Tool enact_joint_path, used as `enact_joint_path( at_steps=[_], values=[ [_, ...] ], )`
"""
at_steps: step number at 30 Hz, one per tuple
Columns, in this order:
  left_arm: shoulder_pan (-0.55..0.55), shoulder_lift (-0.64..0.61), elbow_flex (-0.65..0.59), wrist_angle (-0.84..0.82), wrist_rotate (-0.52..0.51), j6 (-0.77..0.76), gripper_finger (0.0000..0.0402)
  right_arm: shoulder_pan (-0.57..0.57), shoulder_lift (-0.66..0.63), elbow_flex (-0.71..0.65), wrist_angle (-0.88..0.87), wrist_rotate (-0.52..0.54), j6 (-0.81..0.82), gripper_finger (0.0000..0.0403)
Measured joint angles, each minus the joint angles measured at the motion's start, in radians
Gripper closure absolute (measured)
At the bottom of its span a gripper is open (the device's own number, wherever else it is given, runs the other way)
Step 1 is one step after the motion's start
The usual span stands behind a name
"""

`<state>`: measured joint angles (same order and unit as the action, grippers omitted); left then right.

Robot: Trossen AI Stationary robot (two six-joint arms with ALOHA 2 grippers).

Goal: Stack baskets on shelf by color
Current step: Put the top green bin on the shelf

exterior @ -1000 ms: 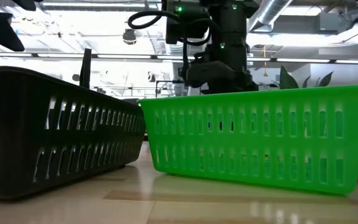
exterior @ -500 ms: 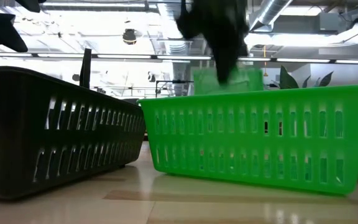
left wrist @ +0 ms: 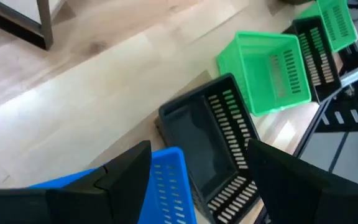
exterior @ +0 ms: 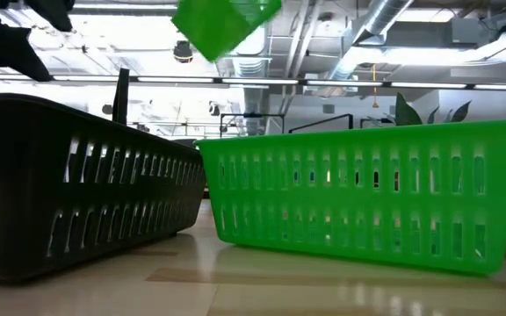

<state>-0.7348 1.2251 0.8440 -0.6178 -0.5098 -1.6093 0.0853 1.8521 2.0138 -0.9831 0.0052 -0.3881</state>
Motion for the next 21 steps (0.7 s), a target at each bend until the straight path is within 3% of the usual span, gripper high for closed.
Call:
enact_joint_path(
  at_steps=[7, 14, 21],
  values=[
    [0.043, 0.0, 0.0, -0.016, 0.011, -0.001, 0.0148, -0.105, 0.155, -0.002, -0.065, 0.035, -0.181, 0.0394],
    [0.065, 0.0, 0.0, -0.048, 0.029, -0.008, 0.0148, -0.188, 0.262, -0.002, -0.063, 0.075, -0.219, 0.0387],
    [0.069, 0.0, 0.0, -0.051, 0.031, -0.016, 0.0148, -0.198, 0.321, -0.001, -0.07, 0.075, -0.268, 0.0389]
  ],
)
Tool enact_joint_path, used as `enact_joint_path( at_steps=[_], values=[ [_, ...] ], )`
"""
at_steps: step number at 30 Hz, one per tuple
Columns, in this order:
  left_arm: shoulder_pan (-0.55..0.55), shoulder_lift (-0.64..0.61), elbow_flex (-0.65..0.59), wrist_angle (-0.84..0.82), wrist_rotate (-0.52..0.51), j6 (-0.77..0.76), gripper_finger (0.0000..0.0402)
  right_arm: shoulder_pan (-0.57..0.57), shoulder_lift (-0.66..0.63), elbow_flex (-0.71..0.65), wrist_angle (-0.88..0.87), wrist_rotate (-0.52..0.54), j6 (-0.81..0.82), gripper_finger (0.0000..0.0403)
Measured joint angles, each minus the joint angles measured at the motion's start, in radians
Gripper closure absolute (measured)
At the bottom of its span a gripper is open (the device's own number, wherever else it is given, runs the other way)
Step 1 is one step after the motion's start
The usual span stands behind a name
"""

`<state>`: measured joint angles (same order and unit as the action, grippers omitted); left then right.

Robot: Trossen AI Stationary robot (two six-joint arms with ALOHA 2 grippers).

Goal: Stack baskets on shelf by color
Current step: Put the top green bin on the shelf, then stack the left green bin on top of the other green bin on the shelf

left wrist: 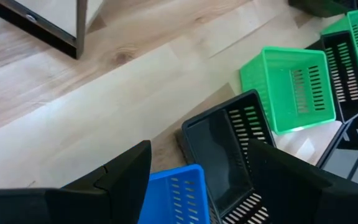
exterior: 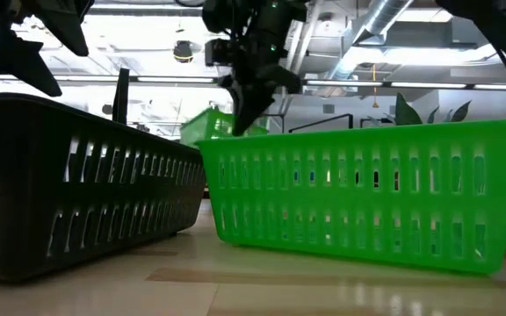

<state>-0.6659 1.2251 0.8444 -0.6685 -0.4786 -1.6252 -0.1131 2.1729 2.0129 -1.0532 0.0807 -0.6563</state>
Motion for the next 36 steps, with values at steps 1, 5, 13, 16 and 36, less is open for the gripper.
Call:
enact_joint_path(
  at_steps=[1, 5, 13, 16, 36],
  values=[
    [0.0, 0.0, 0.0, 0.001, 0.0, -0.002, 0.0148, 0.0, 0.011, 0.001, -0.004, -0.001, -0.002, 0.0385],
    [0.0, 0.0, 0.0, -0.006, 0.0, -0.006, 0.0148, -0.002, 0.036, 0.001, -0.002, 0.008, -0.005, 0.0375],
    [0.0, 0.0, 0.0, -0.015, 0.002, -0.017, 0.0148, -0.008, 0.072, 0.002, -0.01, 0.068, -0.002, 0.0377],
    [0.0, 0.0, 0.0, -0.015, 0.003, -0.015, 0.0148, -0.008, 0.073, 0.002, 0.002, 0.087, -0.013, 0.0361],
    [0.0, 0.0, 0.0, -0.015, 0.029, 0.031, 0.0148, 0.023, -0.059, 0.001, -0.069, 0.209, 0.185, 0.0214]
  ],
)
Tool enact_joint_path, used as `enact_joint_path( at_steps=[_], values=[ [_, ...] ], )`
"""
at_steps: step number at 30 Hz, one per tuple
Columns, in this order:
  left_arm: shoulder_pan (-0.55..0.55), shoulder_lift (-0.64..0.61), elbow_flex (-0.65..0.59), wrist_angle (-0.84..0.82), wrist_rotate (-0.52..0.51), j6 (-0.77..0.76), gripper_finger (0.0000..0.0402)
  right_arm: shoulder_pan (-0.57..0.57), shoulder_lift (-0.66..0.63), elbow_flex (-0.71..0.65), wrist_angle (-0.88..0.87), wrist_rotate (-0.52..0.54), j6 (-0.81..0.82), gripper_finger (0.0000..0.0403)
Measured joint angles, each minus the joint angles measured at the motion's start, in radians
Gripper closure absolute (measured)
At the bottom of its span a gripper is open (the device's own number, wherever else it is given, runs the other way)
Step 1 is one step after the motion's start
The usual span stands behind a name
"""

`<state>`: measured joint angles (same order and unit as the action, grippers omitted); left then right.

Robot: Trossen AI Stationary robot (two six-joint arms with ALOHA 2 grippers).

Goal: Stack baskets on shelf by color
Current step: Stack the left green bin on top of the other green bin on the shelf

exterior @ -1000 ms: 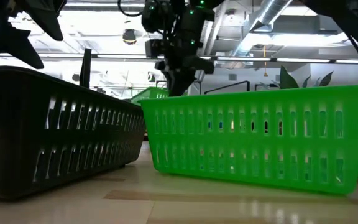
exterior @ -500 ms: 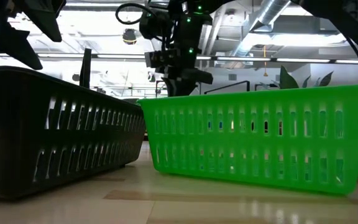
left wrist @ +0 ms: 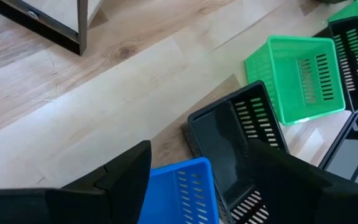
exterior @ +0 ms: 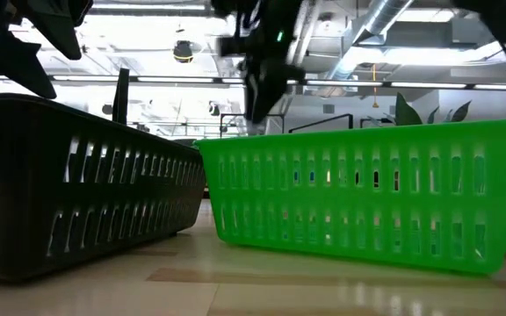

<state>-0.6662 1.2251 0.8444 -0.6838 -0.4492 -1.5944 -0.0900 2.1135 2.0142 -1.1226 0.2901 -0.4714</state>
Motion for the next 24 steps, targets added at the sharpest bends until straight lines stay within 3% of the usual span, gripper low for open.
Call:
enact_joint_path(
  at_steps=[3, 11, 15, 21, 24],
  values=[
    [0.0, 0.0, 0.0, 0.001, -0.001, 0.017, 0.0148, 0.014, -0.088, 0.001, -0.069, -0.014, 0.23, 0.0214],
    [0.0, 0.0, 0.0, 0.002, -0.024, 0.028, 0.0148, 0.119, -0.261, 0.0, -0.369, -0.202, 0.995, 0.0221],
    [0.0, 0.0, 0.0, 0.005, -0.026, 0.028, 0.0148, 0.276, -0.296, -0.016, -0.446, -0.127, 1.189, 0.0222],
    [-0.004, 0.0, 0.0, 0.025, -0.026, 0.057, 0.0148, 0.521, -0.322, -0.102, -0.39, -0.13, 1.434, 0.0219],
    [-0.005, 0.0, 0.0, 0.05, -0.026, 0.086, 0.0148, 0.627, -0.313, -0.158, -0.345, -0.12, 1.462, 0.0219]
  ],
)
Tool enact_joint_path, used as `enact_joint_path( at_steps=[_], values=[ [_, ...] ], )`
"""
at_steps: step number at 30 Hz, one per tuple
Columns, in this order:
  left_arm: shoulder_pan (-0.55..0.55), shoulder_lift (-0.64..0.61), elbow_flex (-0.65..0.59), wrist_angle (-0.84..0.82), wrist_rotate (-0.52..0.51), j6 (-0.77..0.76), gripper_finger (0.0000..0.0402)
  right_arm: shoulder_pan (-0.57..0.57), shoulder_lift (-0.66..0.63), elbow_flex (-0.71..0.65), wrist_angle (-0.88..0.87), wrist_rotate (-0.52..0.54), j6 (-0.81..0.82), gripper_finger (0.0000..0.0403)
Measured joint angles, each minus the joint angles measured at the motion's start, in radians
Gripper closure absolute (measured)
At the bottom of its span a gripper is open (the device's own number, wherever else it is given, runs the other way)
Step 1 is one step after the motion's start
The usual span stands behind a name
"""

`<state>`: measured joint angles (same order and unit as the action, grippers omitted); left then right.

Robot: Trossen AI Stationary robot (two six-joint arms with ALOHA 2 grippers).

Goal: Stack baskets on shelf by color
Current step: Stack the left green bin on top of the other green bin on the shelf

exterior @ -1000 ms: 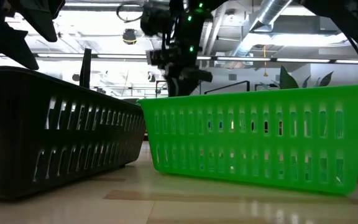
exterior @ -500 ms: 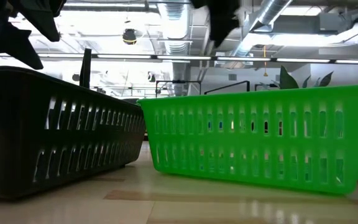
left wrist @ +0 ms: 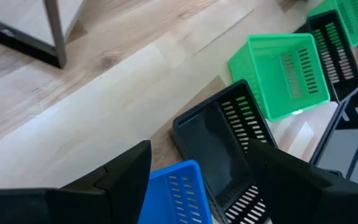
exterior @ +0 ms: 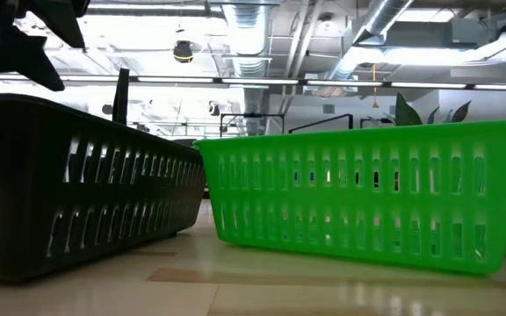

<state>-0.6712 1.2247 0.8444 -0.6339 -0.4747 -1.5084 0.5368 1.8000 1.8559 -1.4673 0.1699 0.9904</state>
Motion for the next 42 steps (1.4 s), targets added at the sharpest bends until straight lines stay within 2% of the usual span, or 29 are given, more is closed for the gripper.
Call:
enact_joint_path(
  at_steps=[4, 8, 12, 18, 23, 36, 42],
  values=[
    [0.0, 0.0, 0.0, 0.015, 0.0, 0.027, 0.0148, 0.107, 0.021, -0.085, 0.167, 0.083, -0.105, 0.0221],
    [0.0, 0.0, 0.0, 0.018, 0.0, 0.031, 0.0148, 0.13, 0.063, -0.141, 0.372, 0.091, -0.305, 0.0224],
    [0.0, 0.0, 0.0, 0.021, 0.0, 0.031, 0.0148, 0.12, 0.14, -0.145, 0.476, 0.098, -0.559, 0.0225],
    [0.0, 0.0, 0.0, 0.015, 0.016, 0.039, 0.0148, 0.079, 0.258, -0.146, 0.467, -0.026, -0.762, 0.0223],
    [0.0, 0.0, 0.0, 0.015, 0.022, 0.039, 0.0148, 0.071, 0.293, -0.145, 0.446, -0.083, -0.84, 0.0228],
    [0.0, 0.0, 0.0, 0.012, 0.023, 0.039, 0.0148, 0.091, 0.207, -0.144, 0.435, -0.111, -0.894, 0.0231],
    [0.0, 0.0, 0.0, 0.01, 0.017, 0.049, 0.0148, 0.107, 0.233, -0.144, 0.482, -0.118, -0.944, 0.0234]
  ],
)
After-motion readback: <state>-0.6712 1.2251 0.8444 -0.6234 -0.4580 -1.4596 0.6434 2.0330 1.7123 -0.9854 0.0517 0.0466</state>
